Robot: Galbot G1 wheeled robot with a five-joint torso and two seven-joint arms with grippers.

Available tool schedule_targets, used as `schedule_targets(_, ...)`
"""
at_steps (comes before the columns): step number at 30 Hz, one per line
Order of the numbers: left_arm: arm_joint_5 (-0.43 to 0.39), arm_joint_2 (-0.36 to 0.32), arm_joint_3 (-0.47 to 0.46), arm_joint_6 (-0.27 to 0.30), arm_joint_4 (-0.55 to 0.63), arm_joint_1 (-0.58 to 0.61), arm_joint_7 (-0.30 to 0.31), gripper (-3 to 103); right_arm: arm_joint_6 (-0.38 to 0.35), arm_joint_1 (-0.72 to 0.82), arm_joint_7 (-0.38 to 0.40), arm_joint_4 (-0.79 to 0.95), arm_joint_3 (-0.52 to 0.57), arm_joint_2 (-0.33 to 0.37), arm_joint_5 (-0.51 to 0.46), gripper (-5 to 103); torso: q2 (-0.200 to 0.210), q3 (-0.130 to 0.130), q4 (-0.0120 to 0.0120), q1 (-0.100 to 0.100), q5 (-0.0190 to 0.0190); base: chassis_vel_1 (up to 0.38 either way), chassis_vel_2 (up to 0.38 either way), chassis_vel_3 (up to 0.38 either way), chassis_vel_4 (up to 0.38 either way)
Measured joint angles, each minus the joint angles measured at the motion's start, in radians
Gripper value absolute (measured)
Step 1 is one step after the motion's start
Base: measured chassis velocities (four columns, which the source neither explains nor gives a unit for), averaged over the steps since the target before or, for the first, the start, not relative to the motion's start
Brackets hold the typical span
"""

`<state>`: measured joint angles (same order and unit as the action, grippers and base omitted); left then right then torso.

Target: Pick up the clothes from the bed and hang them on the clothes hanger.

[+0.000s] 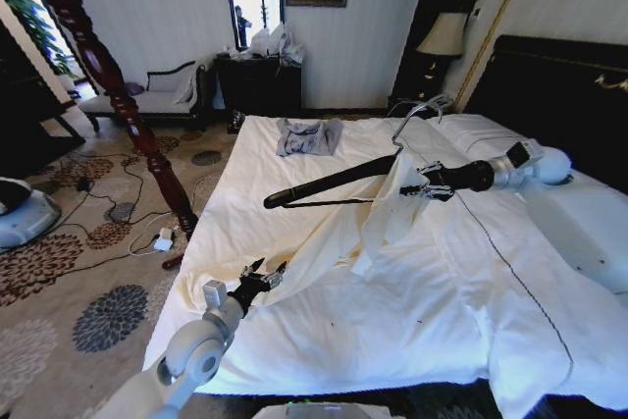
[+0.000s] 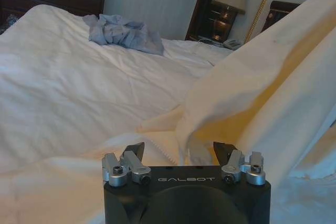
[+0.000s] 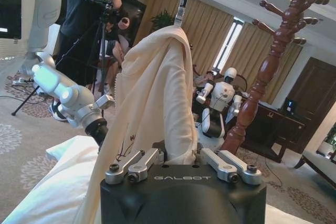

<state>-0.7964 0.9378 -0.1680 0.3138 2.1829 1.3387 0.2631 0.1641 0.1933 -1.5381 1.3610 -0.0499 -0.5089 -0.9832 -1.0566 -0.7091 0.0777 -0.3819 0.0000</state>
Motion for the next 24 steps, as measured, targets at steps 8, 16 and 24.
schedule_targets(8, 0.006, 0.025, 0.039, -0.004, -0.037, -0.034, -0.018, 57, -0.002, -0.004, 0.000, -0.001, -0.004, -0.004, 0.001, 19, 0.000, 0.000, 0.0000, 0.000, 0.0000, 0.000, 0.000, 0.000, 0.000)
schedule_targets(16, 0.017, 0.049, 0.072, -0.006, -0.066, -0.068, -0.019, 30, -0.004, -0.009, 0.000, -0.001, -0.006, -0.008, 0.002, 19, 0.000, 0.000, 0.0000, 0.000, 0.0000, 0.000, 0.000, 0.000, 0.000)
schedule_targets(24, 0.005, 0.035, 0.045, -0.014, -0.056, -0.070, -0.032, 3, -0.005, -0.007, 0.000, -0.005, -0.006, -0.007, 0.002, 19, 0.000, 0.000, 0.0000, 0.000, -0.0001, 0.000, 0.000, 0.000, 0.000)
